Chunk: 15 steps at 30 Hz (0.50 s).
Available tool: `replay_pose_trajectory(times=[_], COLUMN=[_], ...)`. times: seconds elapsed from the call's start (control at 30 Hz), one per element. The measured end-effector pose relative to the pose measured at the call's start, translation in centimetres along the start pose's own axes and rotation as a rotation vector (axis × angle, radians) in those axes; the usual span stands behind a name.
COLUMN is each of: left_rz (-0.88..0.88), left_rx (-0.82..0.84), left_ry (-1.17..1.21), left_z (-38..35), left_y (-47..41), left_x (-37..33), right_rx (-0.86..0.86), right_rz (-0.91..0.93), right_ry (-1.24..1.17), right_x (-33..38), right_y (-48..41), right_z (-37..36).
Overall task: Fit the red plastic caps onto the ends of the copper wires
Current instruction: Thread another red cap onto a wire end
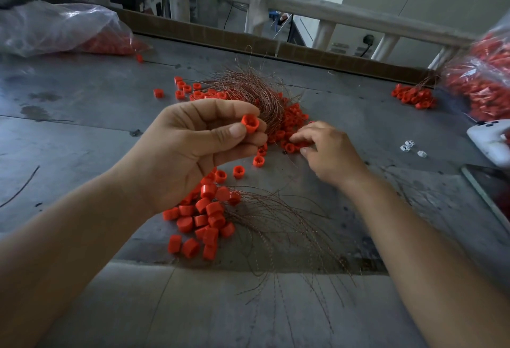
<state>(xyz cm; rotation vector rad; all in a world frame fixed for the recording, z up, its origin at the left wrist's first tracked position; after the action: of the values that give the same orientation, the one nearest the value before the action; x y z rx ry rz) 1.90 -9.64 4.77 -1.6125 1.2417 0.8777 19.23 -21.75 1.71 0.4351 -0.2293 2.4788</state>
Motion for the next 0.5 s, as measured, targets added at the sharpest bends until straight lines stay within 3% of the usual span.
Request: replay_pose_trajectory(times=[0.33,0.5], left_rz=[0.008,0.025], left_rx=[0.015,0.018], left_ry=[-0.024,-0.063], left_z=[0.0,0.0], left_y=[-0.1,-0.1], left_x=[0.2,0.3], right_rx=[-0.052,-0.040], right_rz=[-0.068,-0.023], right_ry=[-0.245,-0.583], right_x=[-0.1,0.6], right_y=[1.4,2.0], right_z=[1.6,2.0])
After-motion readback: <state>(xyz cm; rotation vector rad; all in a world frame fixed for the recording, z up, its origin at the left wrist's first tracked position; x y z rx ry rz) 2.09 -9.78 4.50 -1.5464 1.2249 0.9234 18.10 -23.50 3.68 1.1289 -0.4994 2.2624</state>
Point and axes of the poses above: each hand's wrist, its own y-axis away from the middle knuckle, its own z-axis out of the back of the hand, x = y × z, the point moved 3 cm from there along -y, towards the middle knuckle, and after that the axes turned 13 degrees about x, right-handed, at the moved point
